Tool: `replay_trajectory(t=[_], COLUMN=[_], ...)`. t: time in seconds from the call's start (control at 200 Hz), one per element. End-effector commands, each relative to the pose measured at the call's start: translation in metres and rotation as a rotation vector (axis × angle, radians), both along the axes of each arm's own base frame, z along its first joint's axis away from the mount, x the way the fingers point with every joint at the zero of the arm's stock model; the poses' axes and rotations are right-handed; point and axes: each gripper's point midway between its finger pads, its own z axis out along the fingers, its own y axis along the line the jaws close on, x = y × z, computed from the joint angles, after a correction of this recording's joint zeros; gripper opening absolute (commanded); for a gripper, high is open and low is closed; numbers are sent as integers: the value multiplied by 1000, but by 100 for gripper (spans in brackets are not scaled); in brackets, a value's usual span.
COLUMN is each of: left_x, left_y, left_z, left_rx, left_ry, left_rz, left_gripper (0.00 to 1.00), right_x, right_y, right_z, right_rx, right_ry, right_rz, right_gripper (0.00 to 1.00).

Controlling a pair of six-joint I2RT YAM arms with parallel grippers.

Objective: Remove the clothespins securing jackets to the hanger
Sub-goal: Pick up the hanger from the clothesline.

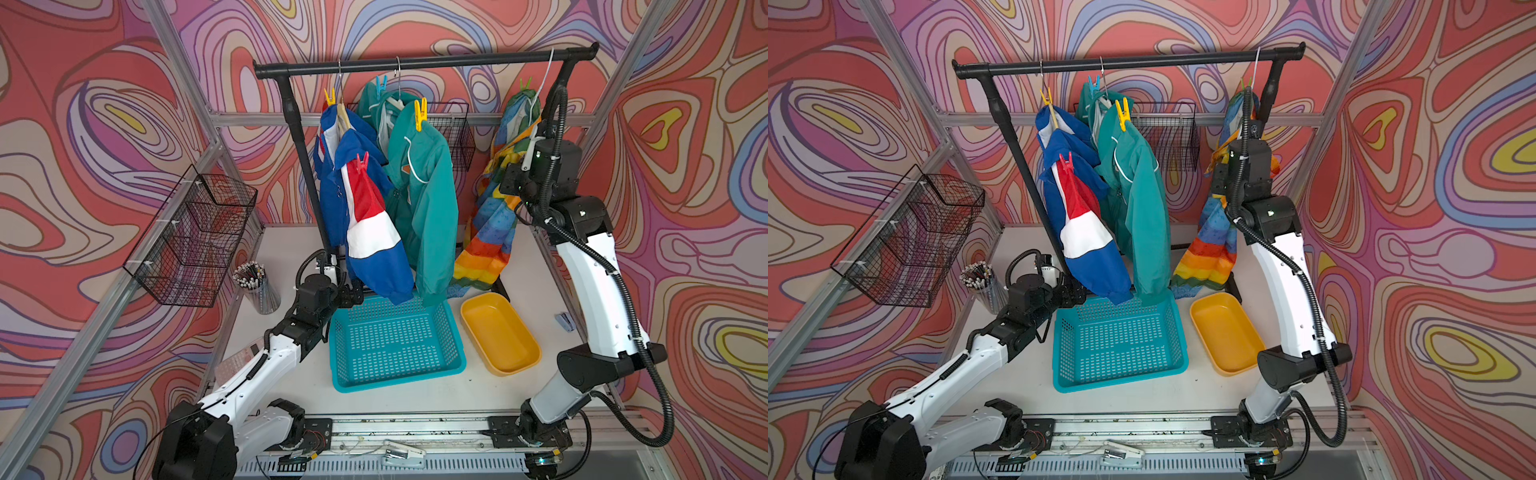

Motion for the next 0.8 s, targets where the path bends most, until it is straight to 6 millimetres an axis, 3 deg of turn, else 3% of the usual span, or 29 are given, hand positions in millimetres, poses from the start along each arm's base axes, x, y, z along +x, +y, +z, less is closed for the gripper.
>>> replay_trajectory(t=[0.0, 0.235, 0.471, 0.691, 0.791], left_x=[-2, -2, 0, -2, -9], left_y=[-3, -2, -6, -4, -1], left_z=[25, 35, 37, 53, 72], left_rx=[-33, -58, -93, -96, -99], left_ry=[-42, -53, -43, -66, -109], left_rz=[-7, 6, 2, 3, 1], left_gripper=[100, 100, 100, 100, 100], right_x=[-11, -42, -65, -79, -87], right_y=[7, 18, 18, 17, 16], right_z=[18, 76, 121, 136, 125], right_rx=[-13, -1, -13, -1, -2], right_ry=[-43, -239, -374, -417, -391], right_rz=[76, 194, 230, 241, 250], right_gripper=[0, 0, 0, 0, 0])
